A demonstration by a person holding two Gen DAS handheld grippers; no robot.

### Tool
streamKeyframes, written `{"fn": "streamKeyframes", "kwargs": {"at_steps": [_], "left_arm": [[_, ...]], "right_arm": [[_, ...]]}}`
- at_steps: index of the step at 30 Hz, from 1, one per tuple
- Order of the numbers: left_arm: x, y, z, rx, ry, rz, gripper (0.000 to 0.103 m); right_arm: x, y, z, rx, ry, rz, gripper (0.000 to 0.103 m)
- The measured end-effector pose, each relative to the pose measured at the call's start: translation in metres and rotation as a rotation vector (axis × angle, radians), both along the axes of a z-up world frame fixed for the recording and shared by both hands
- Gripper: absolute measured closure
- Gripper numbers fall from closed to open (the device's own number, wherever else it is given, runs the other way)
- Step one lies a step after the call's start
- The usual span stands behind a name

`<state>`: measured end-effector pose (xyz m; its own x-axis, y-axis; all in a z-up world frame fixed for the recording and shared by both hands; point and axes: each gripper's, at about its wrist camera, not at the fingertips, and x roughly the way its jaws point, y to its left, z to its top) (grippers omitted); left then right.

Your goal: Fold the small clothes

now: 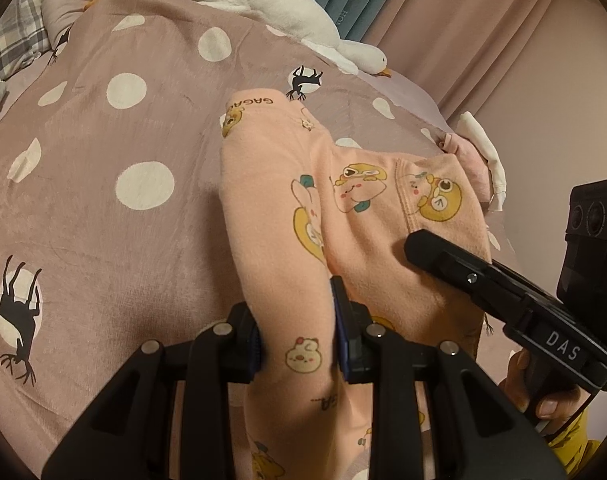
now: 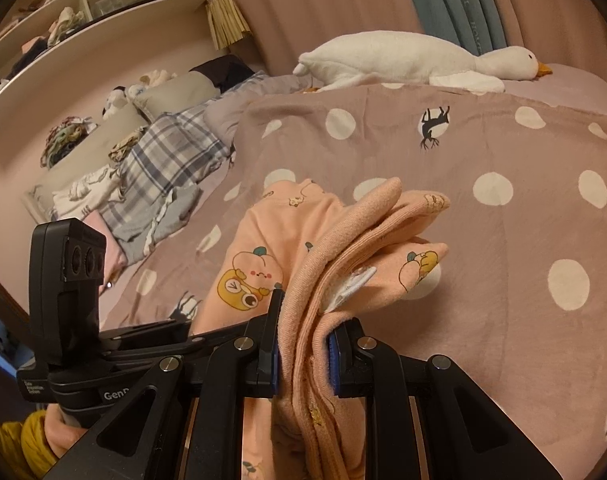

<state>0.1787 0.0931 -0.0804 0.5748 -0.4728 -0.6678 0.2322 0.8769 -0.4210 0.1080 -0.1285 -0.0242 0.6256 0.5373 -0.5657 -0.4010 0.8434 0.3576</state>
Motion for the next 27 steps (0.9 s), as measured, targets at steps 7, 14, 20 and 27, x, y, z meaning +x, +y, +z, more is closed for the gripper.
{"fn": "streamKeyframes", "kwargs": {"at_steps": [7,14,20,27], "left_arm": [[0.002,-0.001,-0.007,0.004,0.014,0.004,0.076],[0.006,0.0,-0.013,0.006,0.033,0.008,0.076],[0.009,-0.003,-0.018,0.023,0.049,0.002,0.076],[0.013,-0.008,-0.025,0.042,0.064,-0.002,0.076]], "right_arm": [[0.006,0.001,-0.005,-0.003,0.012,0.002,0.083],[0.011,0.001,-0.01,-0.007,0.027,0.004,0.083],[0.016,-0.001,-0.017,0.0,0.048,0.001,0.083],[0.019,-0.004,-0.024,0.003,0.071,-0.006,0.083]]}}
